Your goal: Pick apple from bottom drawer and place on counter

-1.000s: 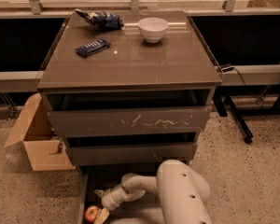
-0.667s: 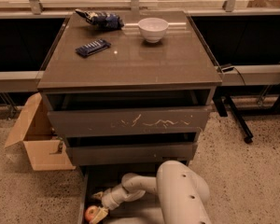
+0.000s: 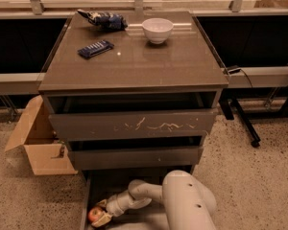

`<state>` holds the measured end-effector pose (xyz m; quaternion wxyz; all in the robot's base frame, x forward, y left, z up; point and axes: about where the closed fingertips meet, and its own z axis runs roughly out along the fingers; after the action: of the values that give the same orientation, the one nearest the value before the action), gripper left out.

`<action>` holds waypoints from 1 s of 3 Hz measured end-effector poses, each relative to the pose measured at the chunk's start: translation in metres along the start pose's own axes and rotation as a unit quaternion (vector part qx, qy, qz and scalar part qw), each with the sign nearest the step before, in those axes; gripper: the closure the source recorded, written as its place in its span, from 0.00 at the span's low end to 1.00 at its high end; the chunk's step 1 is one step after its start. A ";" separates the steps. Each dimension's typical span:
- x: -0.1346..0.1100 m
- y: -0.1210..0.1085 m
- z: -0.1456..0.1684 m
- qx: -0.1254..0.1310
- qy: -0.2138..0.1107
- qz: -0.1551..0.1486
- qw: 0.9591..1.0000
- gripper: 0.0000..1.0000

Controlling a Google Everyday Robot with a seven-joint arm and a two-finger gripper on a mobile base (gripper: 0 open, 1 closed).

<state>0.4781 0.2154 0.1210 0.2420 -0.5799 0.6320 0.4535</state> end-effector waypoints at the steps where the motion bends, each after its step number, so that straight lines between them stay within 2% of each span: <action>1: -0.010 -0.002 -0.020 0.024 -0.006 -0.015 1.000 1.00; 2: -0.036 0.001 -0.063 0.068 -0.011 -0.060 0.996 1.00; 3: -0.056 0.038 -0.109 0.057 -0.001 -0.101 0.993 1.00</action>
Offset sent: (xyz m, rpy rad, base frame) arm -0.0058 -0.0813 0.1392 0.0460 -0.3119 -0.0769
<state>0.4781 0.1482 0.2302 0.3202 -0.6256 0.5945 0.3907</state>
